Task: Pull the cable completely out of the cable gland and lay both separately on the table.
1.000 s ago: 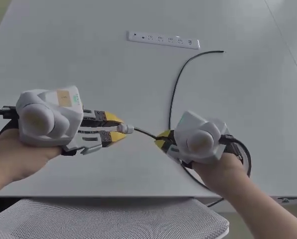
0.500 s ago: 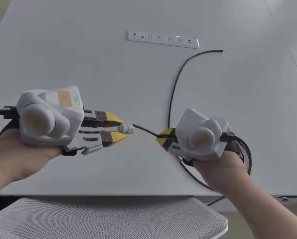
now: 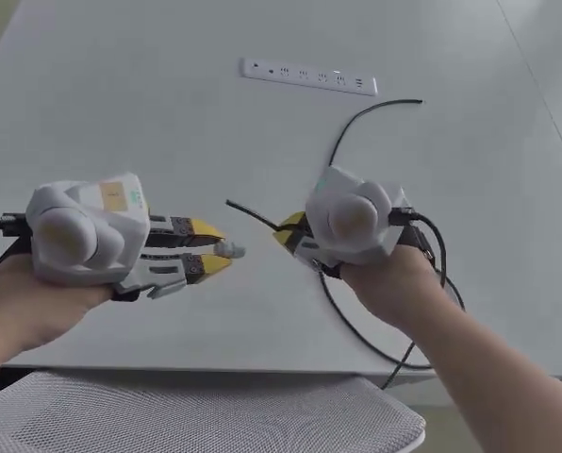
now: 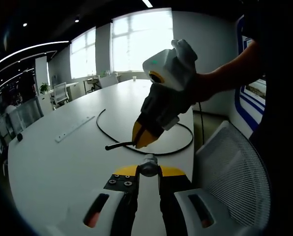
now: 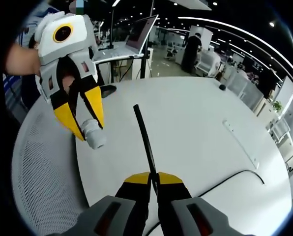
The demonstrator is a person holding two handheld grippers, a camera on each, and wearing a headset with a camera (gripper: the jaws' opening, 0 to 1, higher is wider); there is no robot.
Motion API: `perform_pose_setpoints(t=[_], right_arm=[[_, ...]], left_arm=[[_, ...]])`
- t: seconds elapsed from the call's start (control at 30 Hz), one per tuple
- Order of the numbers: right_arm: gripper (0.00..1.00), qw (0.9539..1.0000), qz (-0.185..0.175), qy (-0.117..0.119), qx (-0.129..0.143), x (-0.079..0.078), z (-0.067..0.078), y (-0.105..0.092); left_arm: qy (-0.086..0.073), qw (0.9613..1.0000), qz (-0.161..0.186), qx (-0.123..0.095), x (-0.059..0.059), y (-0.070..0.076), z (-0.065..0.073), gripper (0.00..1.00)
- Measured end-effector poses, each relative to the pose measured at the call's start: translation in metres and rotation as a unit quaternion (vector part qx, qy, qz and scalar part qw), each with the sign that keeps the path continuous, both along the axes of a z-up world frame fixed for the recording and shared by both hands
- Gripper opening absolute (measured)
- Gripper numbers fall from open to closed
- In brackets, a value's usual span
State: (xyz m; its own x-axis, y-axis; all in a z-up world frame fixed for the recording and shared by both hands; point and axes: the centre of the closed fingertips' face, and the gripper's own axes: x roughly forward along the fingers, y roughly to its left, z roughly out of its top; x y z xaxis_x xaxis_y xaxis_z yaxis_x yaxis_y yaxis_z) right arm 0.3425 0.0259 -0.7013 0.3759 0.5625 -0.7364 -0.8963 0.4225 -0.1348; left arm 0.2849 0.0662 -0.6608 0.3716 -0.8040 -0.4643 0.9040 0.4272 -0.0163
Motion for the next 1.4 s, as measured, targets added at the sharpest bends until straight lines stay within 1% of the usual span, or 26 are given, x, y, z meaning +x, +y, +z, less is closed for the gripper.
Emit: perform_pose_setpoints(t=[0.07,0.17,0.23,0.33,0.5,0.57,0.67,0.7,0.73,0.77,0.87,0.97,1.07,1.17,1.2,1.27,1.33,1.4], right_arm=[[0.00,1.0000,0.003,0.004,0.003,0.005,0.000,0.007],[0.00,0.9999,0.010,0.007,-0.003,0.012,-0.003,0.014],[0.00,0.9999,0.013,0.011,-0.001,0.014,-0.004,0.020],[0.00,0.9997,0.019,0.016,-0.004,0.017,-0.010,0.026],[0.00,0.9991,0.028,0.028,-0.013,0.023,-0.021,0.038],[0.00,0.9987,0.032,0.034,-0.020,0.026,-0.030,0.043],[0.00,0.9982,0.035,0.040,-0.027,0.030,-0.038,0.047],[0.00,0.9980,0.033,0.048,-0.026,0.030,-0.039,0.048],[0.00,0.9980,0.034,0.050,-0.020,0.032,-0.038,0.053],[0.00,0.9979,0.037,0.049,-0.020,0.033,-0.039,0.056],[0.00,0.9970,0.045,0.054,-0.031,0.037,-0.045,0.064],[0.00,0.9966,0.049,0.059,-0.028,0.039,-0.045,0.073],[0.00,0.9959,0.054,0.064,-0.034,0.039,-0.050,0.080],[0.00,0.9949,0.062,0.066,-0.045,0.039,-0.056,0.084],[0.00,0.9945,0.063,0.068,-0.048,0.039,-0.059,0.085],[0.00,0.9939,0.065,0.071,-0.054,0.039,-0.064,0.086],[0.00,0.9931,0.067,0.076,-0.059,0.038,-0.069,0.088],[0.00,0.9920,0.072,0.080,-0.066,0.037,-0.075,0.089]], left_arm=[[-0.001,1.0000,0.000,0.002,0.000,0.003,-0.003,0.16],[0.002,1.0000,0.003,0.005,0.001,0.007,-0.009,0.16],[0.003,1.0000,0.005,0.007,0.001,0.010,-0.013,0.16],[0.004,1.0000,0.005,0.004,0.001,0.013,-0.018,0.16],[0.009,0.9999,0.005,0.002,0.001,0.017,-0.031,0.16],[0.017,0.9998,0.006,0.000,0.001,0.020,-0.039,0.16],[0.021,0.9997,0.004,0.009,0.001,0.024,-0.049,0.16],[0.028,0.9995,0.005,0.012,0.001,0.027,-0.055,0.16],[0.029,0.9995,0.005,0.013,0.001,0.028,-0.058,0.16],[0.032,0.9994,0.005,0.015,0.001,0.029,-0.061,0.16],[0.042,0.9990,0.005,0.018,0.001,0.033,-0.072,0.16],[0.049,0.9986,0.004,0.019,0.001,0.035,-0.080,0.16],[0.055,0.9982,0.003,0.021,0.003,0.037,-0.088,0.16],[0.058,0.9981,0.003,0.020,0.006,0.039,-0.095,0.16],[0.062,0.9979,0.004,0.019,0.007,0.039,-0.098,0.16],[0.064,0.9978,0.004,0.019,0.008,0.040,-0.102,0.16],[0.070,0.9974,0.007,0.019,0.010,0.042,-0.107,0.16],[0.073,0.9971,0.007,0.022,0.011,0.043,-0.113,0.16]])
